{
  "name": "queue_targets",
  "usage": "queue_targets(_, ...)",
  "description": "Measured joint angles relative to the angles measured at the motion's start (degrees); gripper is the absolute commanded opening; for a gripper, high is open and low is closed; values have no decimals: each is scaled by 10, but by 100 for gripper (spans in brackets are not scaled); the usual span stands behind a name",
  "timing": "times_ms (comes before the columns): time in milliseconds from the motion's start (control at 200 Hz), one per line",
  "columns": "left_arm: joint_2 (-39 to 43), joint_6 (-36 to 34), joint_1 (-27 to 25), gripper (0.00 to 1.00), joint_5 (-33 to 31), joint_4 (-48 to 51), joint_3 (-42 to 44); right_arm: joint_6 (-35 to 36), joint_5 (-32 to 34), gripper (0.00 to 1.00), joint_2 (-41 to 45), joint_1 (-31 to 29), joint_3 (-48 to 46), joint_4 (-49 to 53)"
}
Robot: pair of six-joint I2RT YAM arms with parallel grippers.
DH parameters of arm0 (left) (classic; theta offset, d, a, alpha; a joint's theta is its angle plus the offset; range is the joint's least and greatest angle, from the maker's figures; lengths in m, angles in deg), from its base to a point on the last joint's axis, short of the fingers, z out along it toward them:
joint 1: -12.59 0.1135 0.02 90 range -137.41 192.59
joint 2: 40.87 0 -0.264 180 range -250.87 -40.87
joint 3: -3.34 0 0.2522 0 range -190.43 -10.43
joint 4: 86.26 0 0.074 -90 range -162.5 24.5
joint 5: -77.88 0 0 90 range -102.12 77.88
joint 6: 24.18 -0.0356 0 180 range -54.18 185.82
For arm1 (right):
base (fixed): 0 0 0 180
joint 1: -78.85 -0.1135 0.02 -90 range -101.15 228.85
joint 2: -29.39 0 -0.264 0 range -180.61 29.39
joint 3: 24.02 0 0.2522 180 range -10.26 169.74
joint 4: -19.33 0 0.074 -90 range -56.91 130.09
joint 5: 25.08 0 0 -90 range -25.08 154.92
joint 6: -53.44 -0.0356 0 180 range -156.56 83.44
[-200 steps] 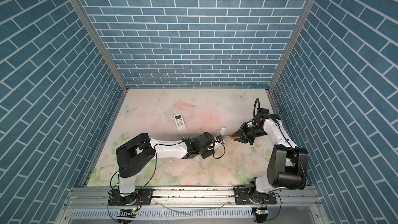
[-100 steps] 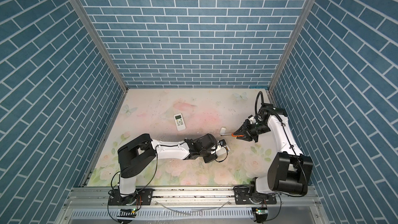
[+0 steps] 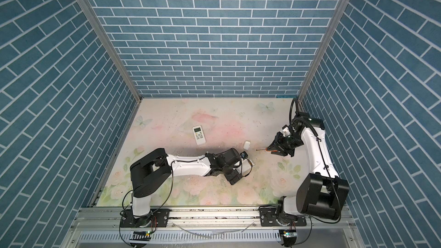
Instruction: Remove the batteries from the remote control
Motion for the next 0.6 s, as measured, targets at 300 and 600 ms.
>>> queue_targets(300, 87, 127, -9, 89, -34, 123, 63, 3, 38, 0, 31, 0, -57, -17)
queue_targets(600, 111, 211, -21, 91, -53, 158, 83, 2, 69, 0, 44, -17, -105, -35)
